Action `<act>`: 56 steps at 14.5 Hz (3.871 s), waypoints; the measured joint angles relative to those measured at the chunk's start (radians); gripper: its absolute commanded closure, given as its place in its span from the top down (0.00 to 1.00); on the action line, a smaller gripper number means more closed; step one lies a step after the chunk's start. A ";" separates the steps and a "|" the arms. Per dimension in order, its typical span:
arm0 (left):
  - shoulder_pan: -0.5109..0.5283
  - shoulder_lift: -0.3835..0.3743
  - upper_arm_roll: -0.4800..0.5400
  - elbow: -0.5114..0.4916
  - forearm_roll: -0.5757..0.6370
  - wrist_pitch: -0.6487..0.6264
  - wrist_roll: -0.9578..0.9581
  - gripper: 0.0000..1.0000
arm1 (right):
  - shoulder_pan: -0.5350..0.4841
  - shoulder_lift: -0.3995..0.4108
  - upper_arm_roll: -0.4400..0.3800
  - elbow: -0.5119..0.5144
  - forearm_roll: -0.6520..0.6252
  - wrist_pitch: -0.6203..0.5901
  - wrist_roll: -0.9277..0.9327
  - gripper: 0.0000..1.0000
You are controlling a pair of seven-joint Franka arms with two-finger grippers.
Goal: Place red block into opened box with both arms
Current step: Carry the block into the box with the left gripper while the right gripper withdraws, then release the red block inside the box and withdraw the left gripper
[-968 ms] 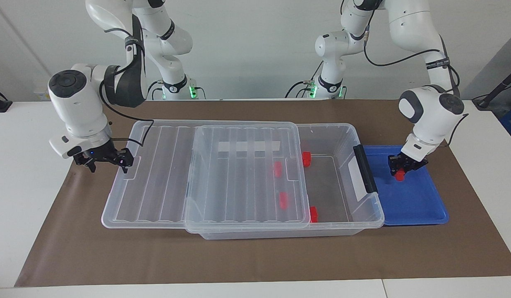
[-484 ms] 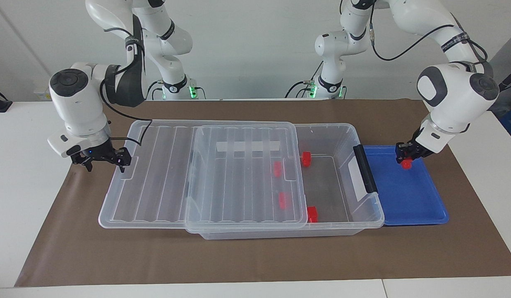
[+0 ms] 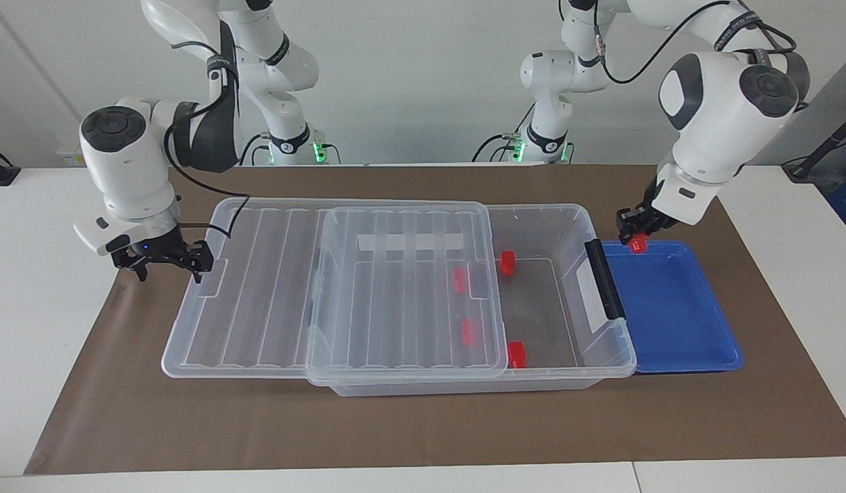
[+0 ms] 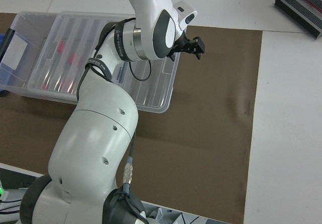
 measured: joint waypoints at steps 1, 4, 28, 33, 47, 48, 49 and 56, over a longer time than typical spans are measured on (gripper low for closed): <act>-0.022 0.000 -0.005 0.001 0.000 0.013 -0.052 0.00 | 0.000 -0.005 0.001 0.014 0.006 -0.012 0.000 1.00; -0.067 -0.001 -0.012 -0.022 0.000 0.100 -0.130 0.00 | 0.002 -0.061 0.002 0.044 0.092 -0.064 0.000 1.00; -0.192 0.192 -0.011 -0.403 0.056 0.768 -0.180 1.00 | 0.030 -0.244 0.012 0.015 0.181 -0.334 0.150 1.00; -0.192 0.191 -0.009 -0.391 0.056 0.729 -0.226 1.00 | 0.031 -0.244 0.012 0.015 0.182 -0.334 0.143 1.00; -0.166 -0.022 0.012 -0.229 0.059 0.272 -0.164 1.00 | 0.032 -0.244 0.012 0.016 0.182 -0.334 0.143 1.00; -0.158 -0.034 0.015 -0.201 0.059 0.215 -0.140 1.00 | 0.032 -0.244 0.012 0.016 0.182 -0.334 0.143 1.00; -0.146 -0.044 0.016 -0.167 0.059 0.159 -0.114 1.00 | 0.032 -0.244 0.012 0.016 0.182 -0.334 0.143 1.00; -0.029 -0.157 0.020 -0.100 0.048 -0.014 0.132 1.00 | 0.032 -0.244 0.012 0.016 0.182 -0.334 0.143 1.00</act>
